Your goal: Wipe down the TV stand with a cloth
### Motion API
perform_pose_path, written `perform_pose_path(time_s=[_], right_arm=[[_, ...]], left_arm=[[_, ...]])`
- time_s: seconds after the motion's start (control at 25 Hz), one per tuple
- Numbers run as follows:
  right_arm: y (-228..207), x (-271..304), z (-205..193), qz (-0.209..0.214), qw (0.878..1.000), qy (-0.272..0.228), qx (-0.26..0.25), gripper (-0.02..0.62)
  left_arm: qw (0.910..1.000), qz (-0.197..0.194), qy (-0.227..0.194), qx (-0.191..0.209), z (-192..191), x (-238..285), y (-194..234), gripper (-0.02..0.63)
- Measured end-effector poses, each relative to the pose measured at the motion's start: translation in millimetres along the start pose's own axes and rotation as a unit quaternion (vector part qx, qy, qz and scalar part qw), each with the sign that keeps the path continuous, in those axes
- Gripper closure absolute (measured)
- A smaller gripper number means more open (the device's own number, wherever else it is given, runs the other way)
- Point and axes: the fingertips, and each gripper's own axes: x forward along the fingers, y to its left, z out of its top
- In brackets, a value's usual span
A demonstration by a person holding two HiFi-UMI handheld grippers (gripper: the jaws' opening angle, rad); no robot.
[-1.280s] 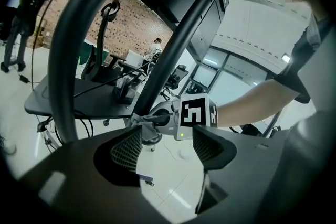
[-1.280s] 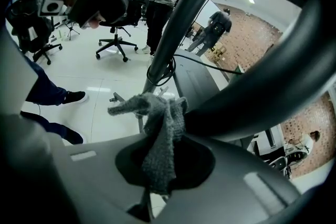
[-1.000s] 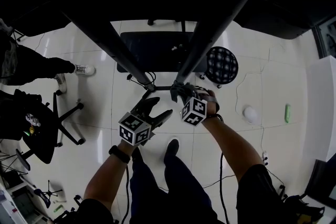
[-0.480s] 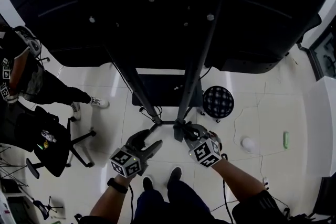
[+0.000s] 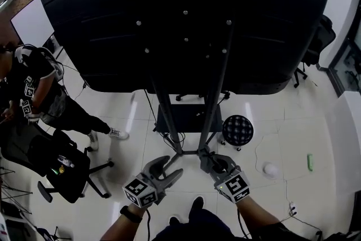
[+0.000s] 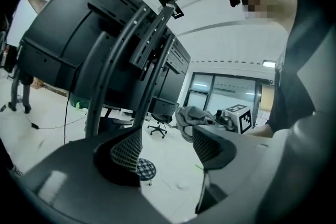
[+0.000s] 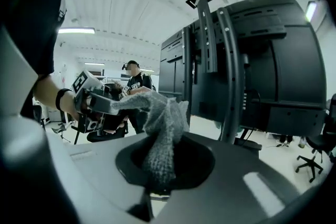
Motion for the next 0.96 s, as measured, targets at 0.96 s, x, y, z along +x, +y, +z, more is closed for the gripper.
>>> perform_pose_path(time_s=[0.96], right_arm=[[196.8, -135.9, 76.0, -0.078, 0.992, -0.088, 0.036, 0.572]], left_arm=[[0.9970, -0.050, -0.035, 0.048, -5.6, -213.4, -114.3, 0.281]])
